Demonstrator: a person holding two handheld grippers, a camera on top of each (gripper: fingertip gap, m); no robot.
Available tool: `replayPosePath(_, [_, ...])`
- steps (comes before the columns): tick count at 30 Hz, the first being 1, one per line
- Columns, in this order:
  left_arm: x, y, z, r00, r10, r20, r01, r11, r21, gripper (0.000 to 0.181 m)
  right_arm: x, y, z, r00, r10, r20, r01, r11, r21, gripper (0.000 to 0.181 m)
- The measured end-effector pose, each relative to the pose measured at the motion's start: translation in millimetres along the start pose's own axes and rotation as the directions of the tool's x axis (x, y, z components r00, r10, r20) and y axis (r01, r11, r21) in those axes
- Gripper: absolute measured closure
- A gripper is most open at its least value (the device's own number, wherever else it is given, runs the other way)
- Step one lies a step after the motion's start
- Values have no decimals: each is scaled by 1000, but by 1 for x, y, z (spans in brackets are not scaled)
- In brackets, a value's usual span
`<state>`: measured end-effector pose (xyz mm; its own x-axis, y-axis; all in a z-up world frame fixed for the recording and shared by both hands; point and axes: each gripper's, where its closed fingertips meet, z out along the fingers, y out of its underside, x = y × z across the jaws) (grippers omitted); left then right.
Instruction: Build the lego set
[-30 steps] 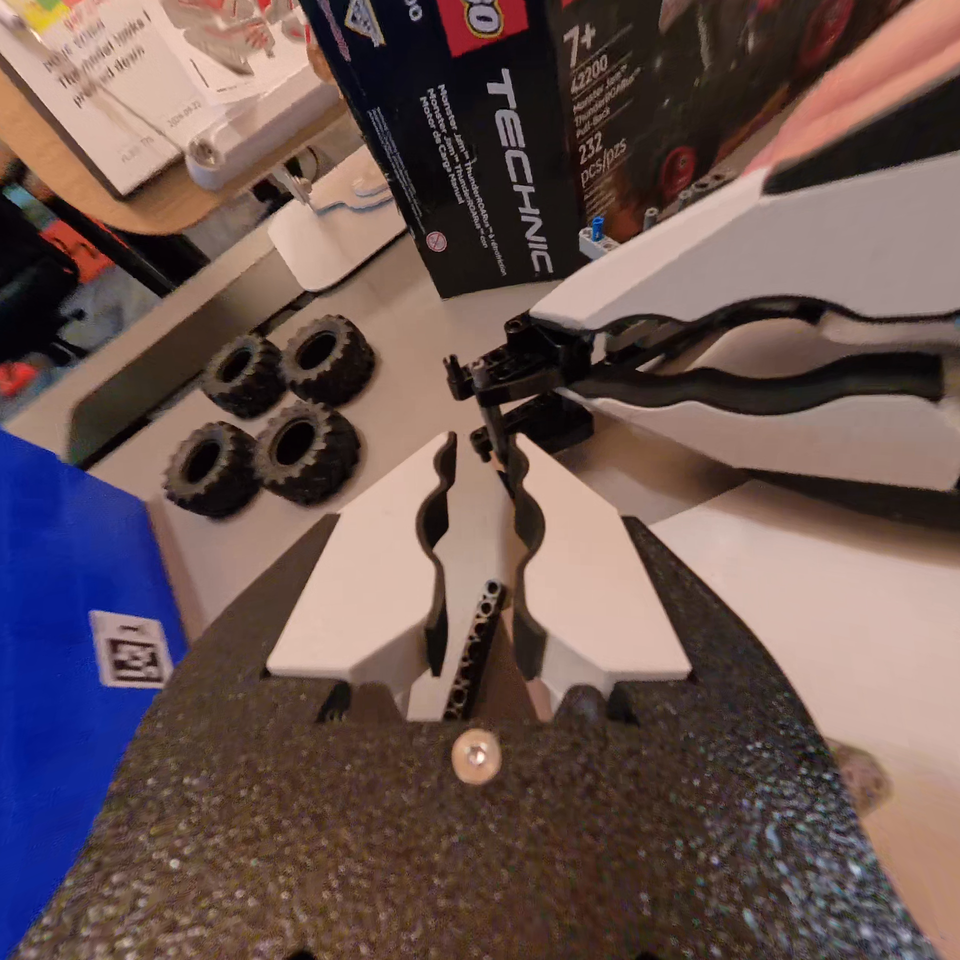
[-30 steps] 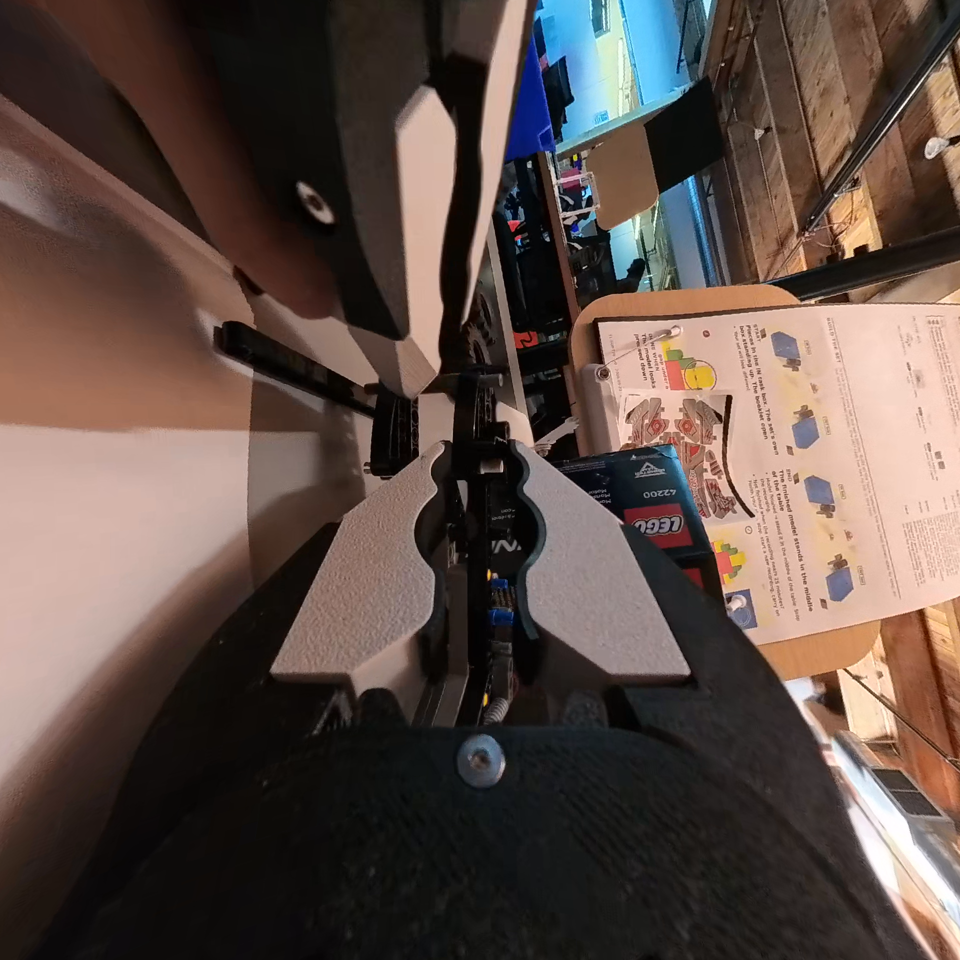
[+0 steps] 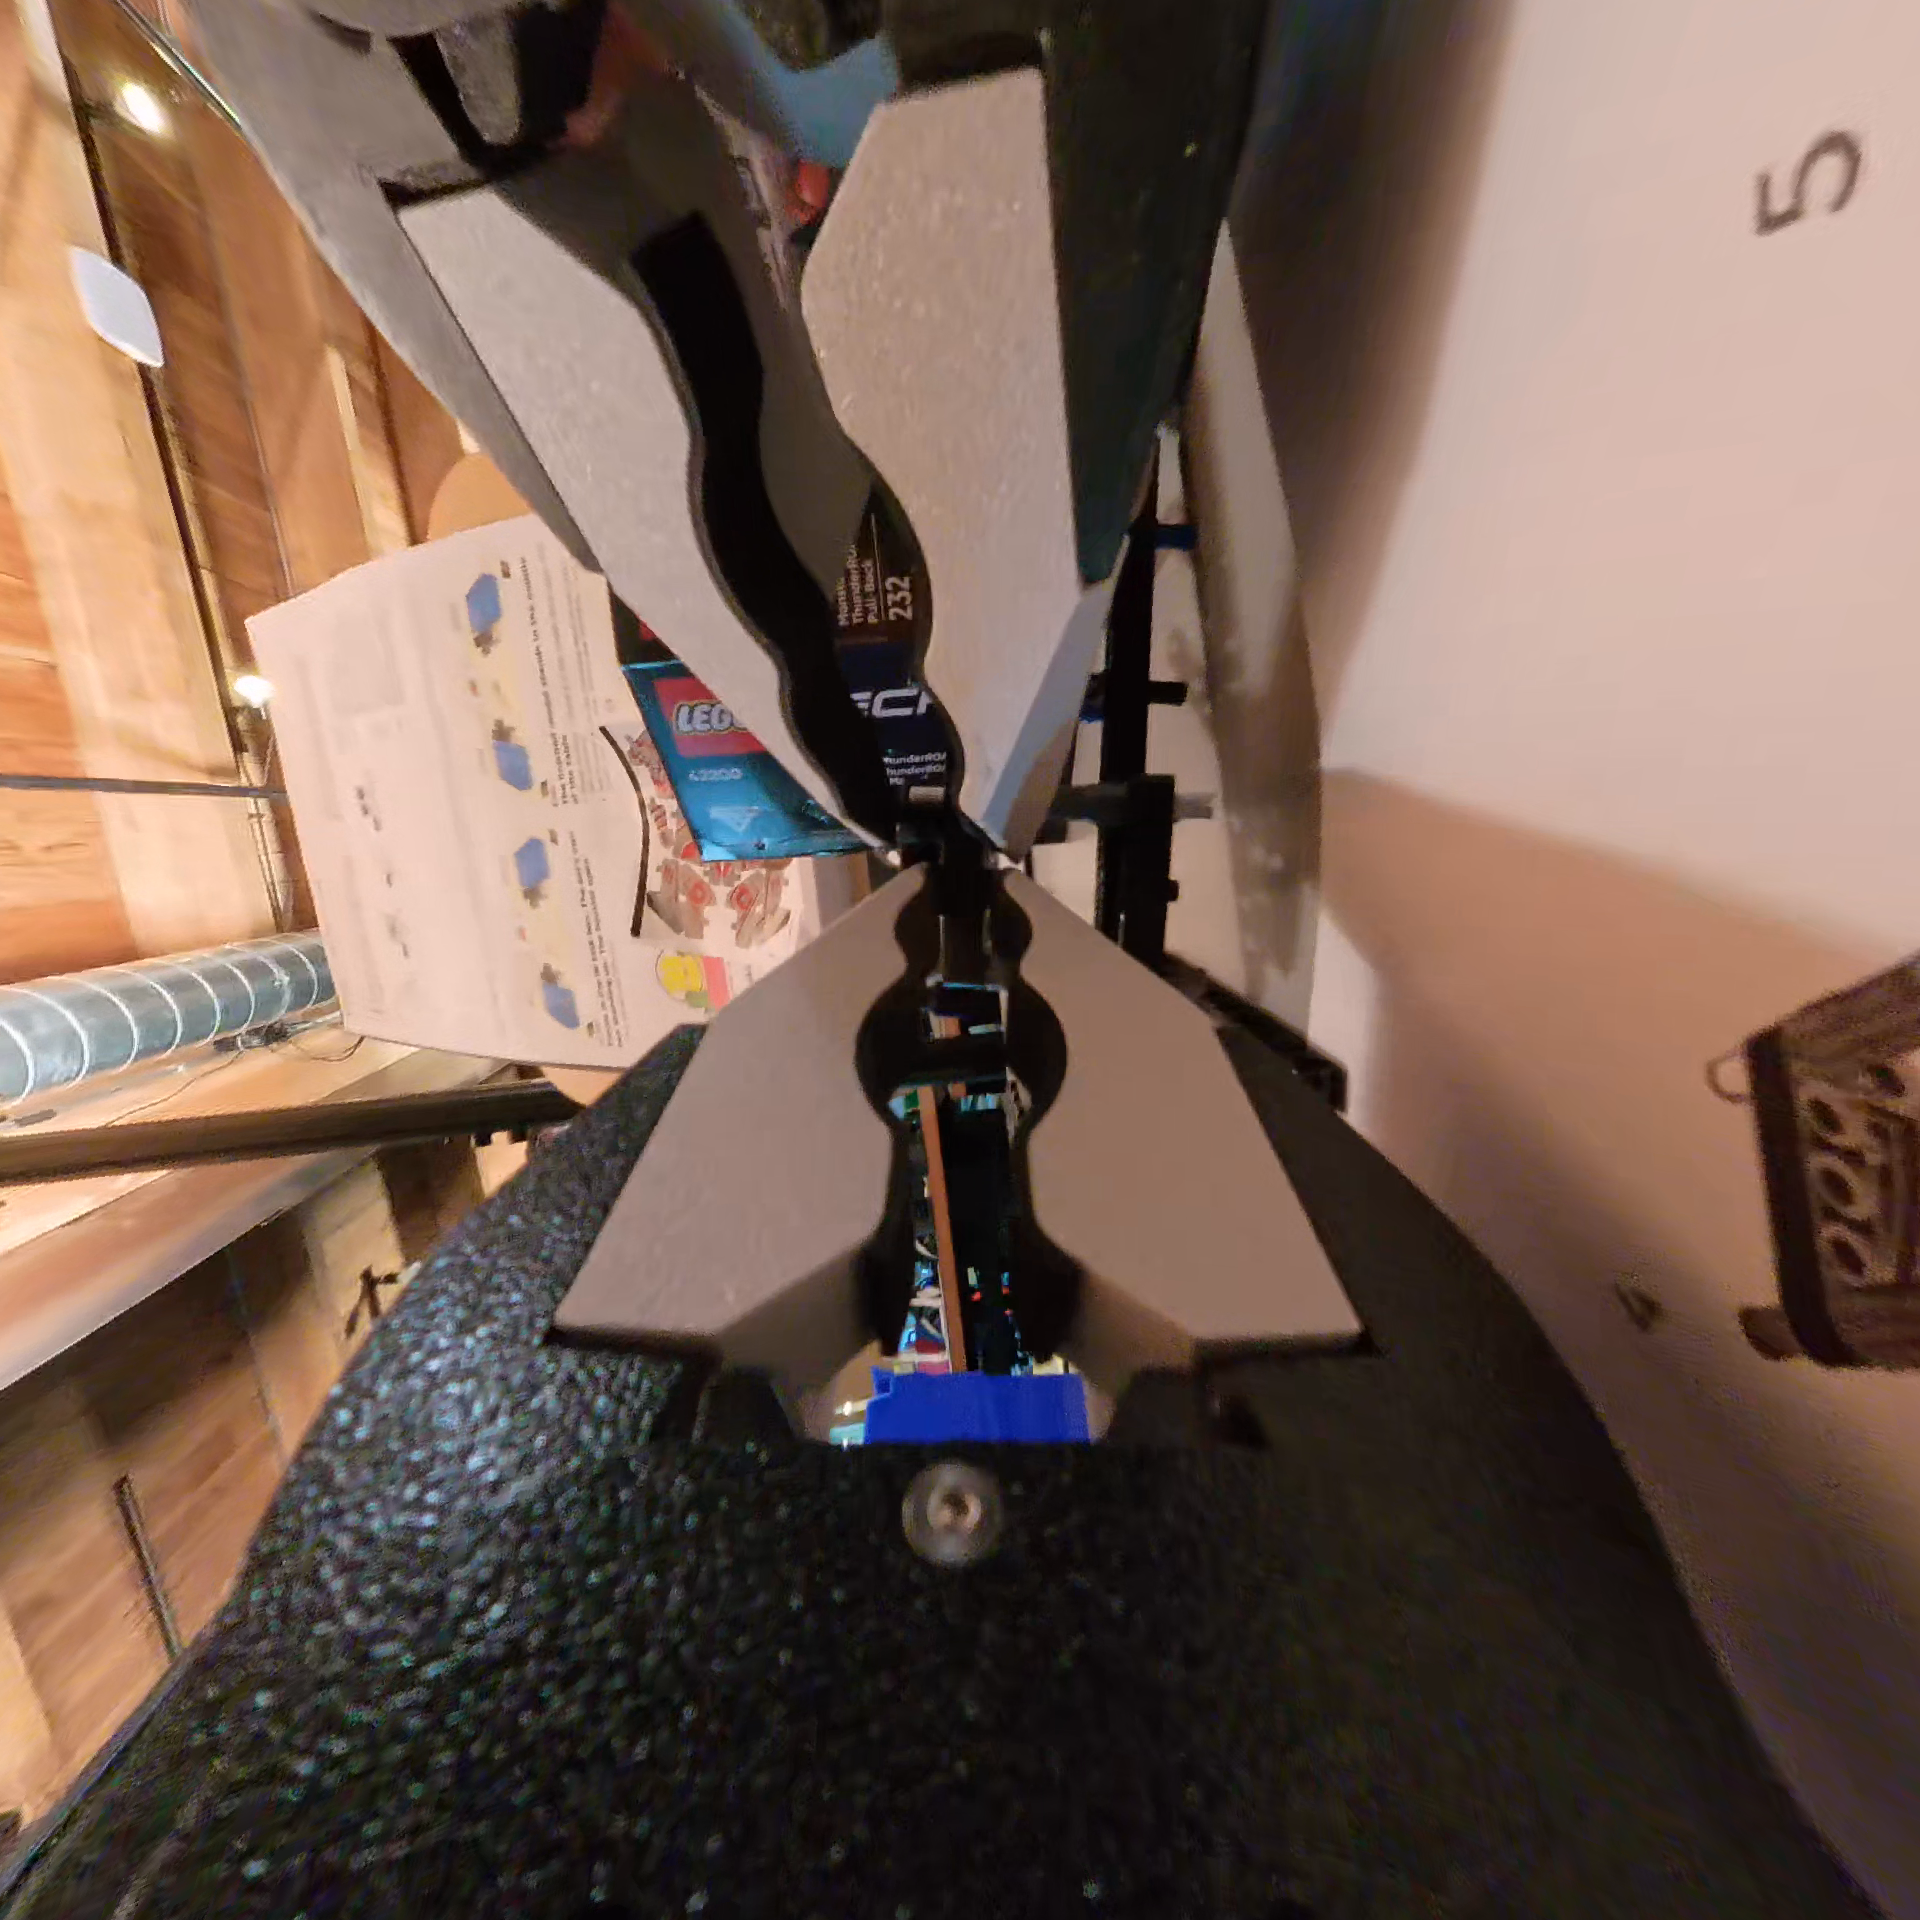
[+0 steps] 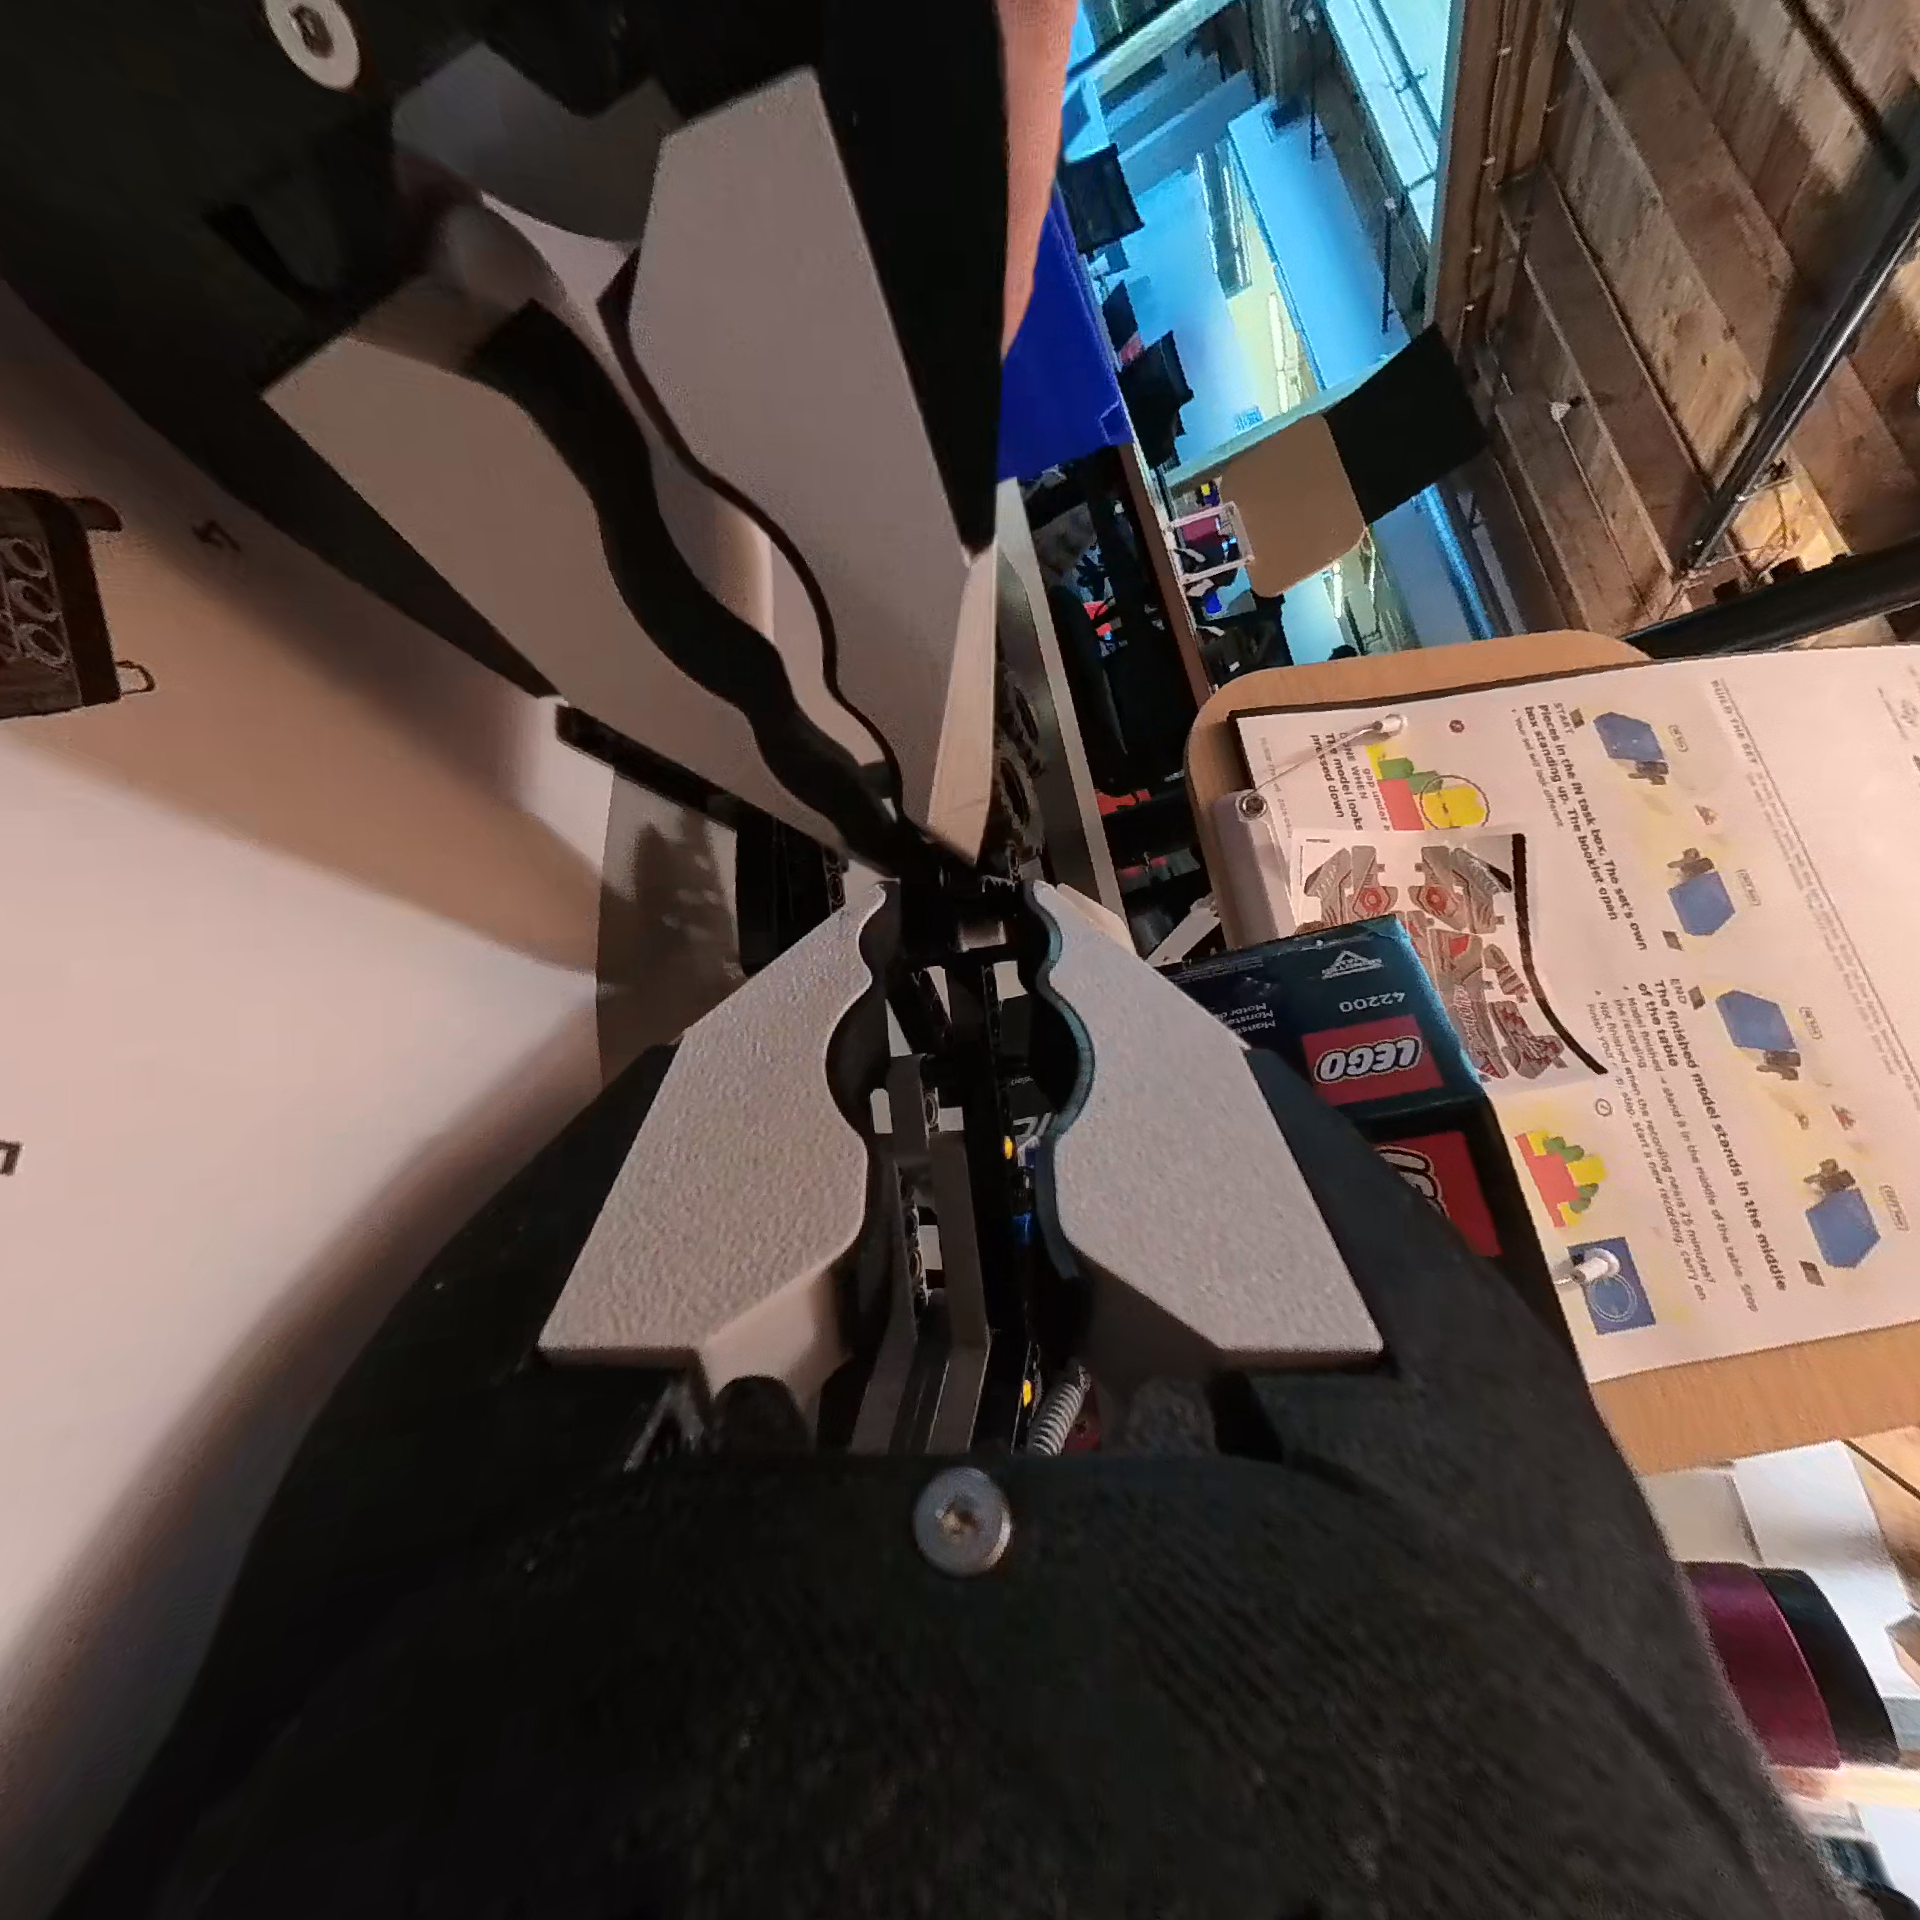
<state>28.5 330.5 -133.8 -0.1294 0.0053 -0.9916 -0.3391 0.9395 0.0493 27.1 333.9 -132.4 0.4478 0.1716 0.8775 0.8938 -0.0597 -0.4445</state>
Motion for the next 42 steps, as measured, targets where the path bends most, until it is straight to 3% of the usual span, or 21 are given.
replayPosePath(2, [0,-1,-1,1000,0,3,0,1000,15,175,0,0,-1,1000,15,3,-15,1000,8,162])
replayPosePath(7, [5,-3,-3,1000,3,-13,-2,999,46,176,5,0,-4,996,87,-4,-87,995,46,139])
replayPosePath(12, [9,2,-3,998,-8,-62,8,1000,10,175,6,0,-5,995,98,-4,-98,993,59,134])
replayPosePath(27, [4,2,-5,999,-19,-27,19,1000,-5,176,1,2,-4,997,76,8,-76,997,33,151])
replayPosePath(42, [-2,1,-3,999,3,44,-2,1000,-20,176,7,4,-8,994,107,-17,-106,994,35,151])
